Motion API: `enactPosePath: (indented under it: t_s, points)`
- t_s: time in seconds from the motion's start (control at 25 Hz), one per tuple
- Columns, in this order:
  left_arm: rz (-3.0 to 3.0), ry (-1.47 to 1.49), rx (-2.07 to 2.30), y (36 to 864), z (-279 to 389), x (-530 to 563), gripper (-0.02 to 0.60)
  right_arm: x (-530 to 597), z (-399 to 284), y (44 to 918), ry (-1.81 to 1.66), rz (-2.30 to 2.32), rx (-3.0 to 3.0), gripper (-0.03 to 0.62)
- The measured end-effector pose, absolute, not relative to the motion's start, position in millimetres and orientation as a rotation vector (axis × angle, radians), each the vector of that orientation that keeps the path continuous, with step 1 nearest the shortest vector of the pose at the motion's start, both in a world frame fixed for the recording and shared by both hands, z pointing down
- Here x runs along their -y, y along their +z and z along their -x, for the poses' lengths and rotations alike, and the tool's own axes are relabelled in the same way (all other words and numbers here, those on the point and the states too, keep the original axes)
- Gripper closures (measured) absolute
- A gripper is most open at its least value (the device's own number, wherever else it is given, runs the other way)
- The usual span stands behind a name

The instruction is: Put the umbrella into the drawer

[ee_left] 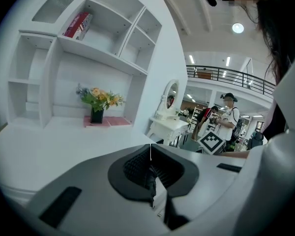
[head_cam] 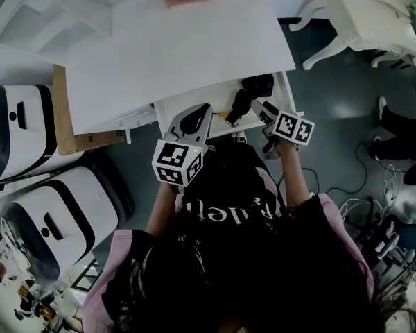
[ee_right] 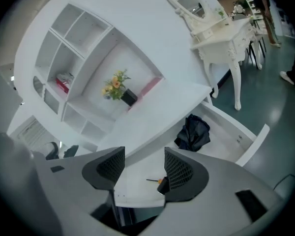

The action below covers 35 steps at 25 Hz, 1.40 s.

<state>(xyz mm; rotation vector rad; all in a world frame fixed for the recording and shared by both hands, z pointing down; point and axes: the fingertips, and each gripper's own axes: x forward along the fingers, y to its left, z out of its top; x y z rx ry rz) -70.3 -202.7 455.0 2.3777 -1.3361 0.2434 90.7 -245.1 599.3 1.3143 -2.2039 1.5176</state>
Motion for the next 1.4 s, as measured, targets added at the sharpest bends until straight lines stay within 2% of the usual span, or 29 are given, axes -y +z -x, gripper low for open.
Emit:
enactPosePath:
  t_s: [0.4, 0.76, 0.84, 0.96, 1.4]
  points:
    - [-2.469, 0.22, 1.238, 446, 70, 181, 0.565, 207, -58, 505, 1.158, -1.323, 2.458, 0.321]
    - [-2.5, 0.219, 1.132, 456, 83, 145, 0.565, 151, -13, 471, 0.965, -1.371, 2.526, 0.326]
    - [-2.493, 0.217, 1.119, 459, 87, 140, 0.566, 140, -6, 471, 0.944, -1.367, 2.514, 0.349]
    - [-2.482, 0.212, 1.105, 464, 88, 134, 0.565, 128, -5, 471, 0.915, -1.384, 2.484, 0.436]
    - [-2.457, 0.169, 1.12, 467, 79, 125, 0.566, 107, -5, 471, 0.885, -1.326, 2.451, 0.512]
